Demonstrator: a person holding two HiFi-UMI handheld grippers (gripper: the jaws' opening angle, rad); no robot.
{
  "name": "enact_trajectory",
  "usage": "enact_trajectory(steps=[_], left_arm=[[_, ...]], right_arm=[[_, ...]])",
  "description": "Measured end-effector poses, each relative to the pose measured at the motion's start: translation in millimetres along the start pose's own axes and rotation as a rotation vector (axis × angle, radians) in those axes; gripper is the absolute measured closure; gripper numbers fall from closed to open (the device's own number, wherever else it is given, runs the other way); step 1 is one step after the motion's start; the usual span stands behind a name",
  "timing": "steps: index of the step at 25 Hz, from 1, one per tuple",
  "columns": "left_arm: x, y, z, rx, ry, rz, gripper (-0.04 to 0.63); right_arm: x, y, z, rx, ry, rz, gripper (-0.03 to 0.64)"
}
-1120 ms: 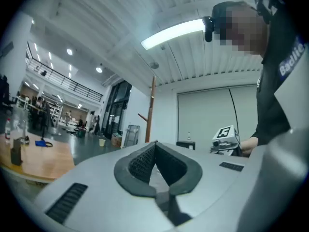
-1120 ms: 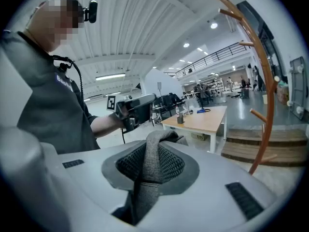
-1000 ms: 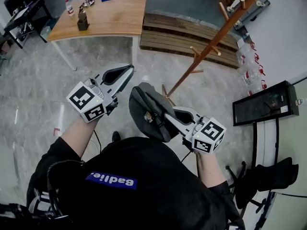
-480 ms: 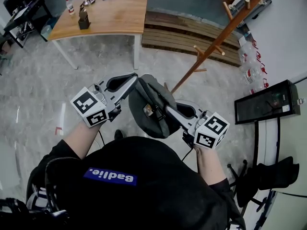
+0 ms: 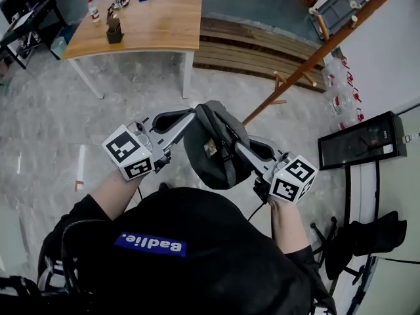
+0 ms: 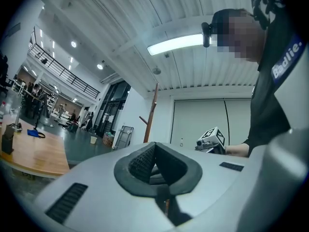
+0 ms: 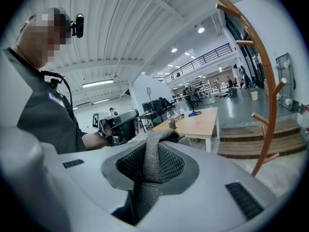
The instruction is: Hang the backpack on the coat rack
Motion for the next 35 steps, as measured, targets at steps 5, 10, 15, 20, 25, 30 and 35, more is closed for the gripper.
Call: enact_trajectory(steps=[5,10,15,20,25,30,35], left_arm=[[-10,27,-16,0.045,-0.009,-0.015,0.586],[-3,45,-23,0.074,0.005,-0.049,0.586],[11,45,-12,0.077,0.024,-0.067,0.586],[18,38,18,0.032,0.031,-0.056,0.586],[23,34,54,-0.031,0.042,-0.029,0.586],[32,35,80,-0.11,0.048,-0.01,0.586],[47,28,98,-0.17,0.074,-0.018,0.586]], right_arm=[[-5,-4,28,0.09,-0.023,0.042,0.549],[-7,-20,45,0.161,-0.058,0.079,0.549],[-15,-52,49,0.187,-0.098,0.123,0.549],[-24,-99,46,0.16,-0.121,0.167,0.549],[-37,-154,42,0.115,-0.124,0.181,0.549],[-47,-212,41,0.09,-0.144,0.221,0.549],[-44,-259,34,0.083,-0.169,0.276,0.549]])
Point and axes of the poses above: the fingertips, and each gripper's own axes: z forward along the fingers, y to its left, x out of its underside, the point moved 10 cm from there along -z, backward along the fingers, and after that the axes turned 5 degrees about -y, right-handed, at the moved point
